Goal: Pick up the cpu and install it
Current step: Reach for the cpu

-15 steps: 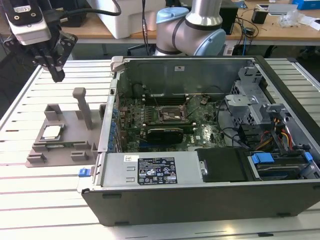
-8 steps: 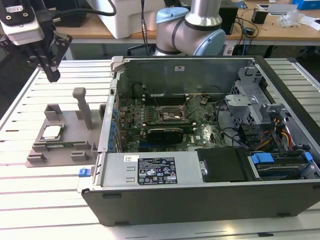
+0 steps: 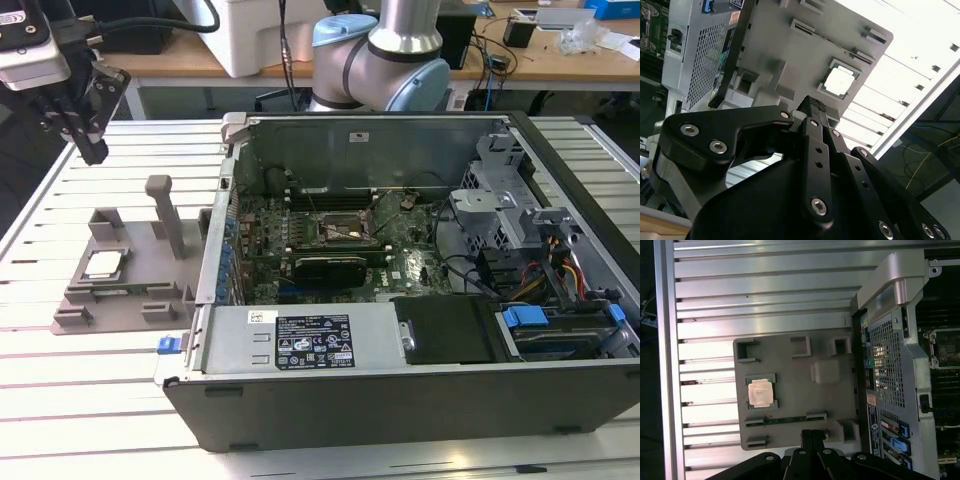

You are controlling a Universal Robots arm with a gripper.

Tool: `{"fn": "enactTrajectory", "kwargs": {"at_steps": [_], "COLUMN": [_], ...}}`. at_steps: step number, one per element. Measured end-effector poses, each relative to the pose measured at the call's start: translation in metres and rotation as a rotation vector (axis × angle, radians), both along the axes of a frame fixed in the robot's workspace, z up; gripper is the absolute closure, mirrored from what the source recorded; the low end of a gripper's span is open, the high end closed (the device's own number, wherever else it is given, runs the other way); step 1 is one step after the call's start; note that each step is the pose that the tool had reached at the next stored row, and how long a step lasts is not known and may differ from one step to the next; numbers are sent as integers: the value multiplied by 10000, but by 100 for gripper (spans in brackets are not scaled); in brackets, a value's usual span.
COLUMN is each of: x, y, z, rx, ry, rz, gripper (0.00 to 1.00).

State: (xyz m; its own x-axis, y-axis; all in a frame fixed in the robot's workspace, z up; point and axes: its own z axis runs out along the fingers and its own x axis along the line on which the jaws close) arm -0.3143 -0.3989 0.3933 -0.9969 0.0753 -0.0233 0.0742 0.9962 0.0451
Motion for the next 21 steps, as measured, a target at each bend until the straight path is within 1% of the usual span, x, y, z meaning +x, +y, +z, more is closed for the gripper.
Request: {"fn": "enactTrajectory", "kwargs": {"at_steps": [7, 9, 11, 13, 21], "x": [-114, -178, -214, -306, -474], "y": [0, 0, 0, 0, 0], "z": [0, 0, 0, 0, 0], "rx": [0, 0, -1, 0, 0], "ry": [0, 1, 1, 0, 0], "rz": [0, -1, 0, 0, -1], "gripper": [89, 89, 89, 89, 89]}}
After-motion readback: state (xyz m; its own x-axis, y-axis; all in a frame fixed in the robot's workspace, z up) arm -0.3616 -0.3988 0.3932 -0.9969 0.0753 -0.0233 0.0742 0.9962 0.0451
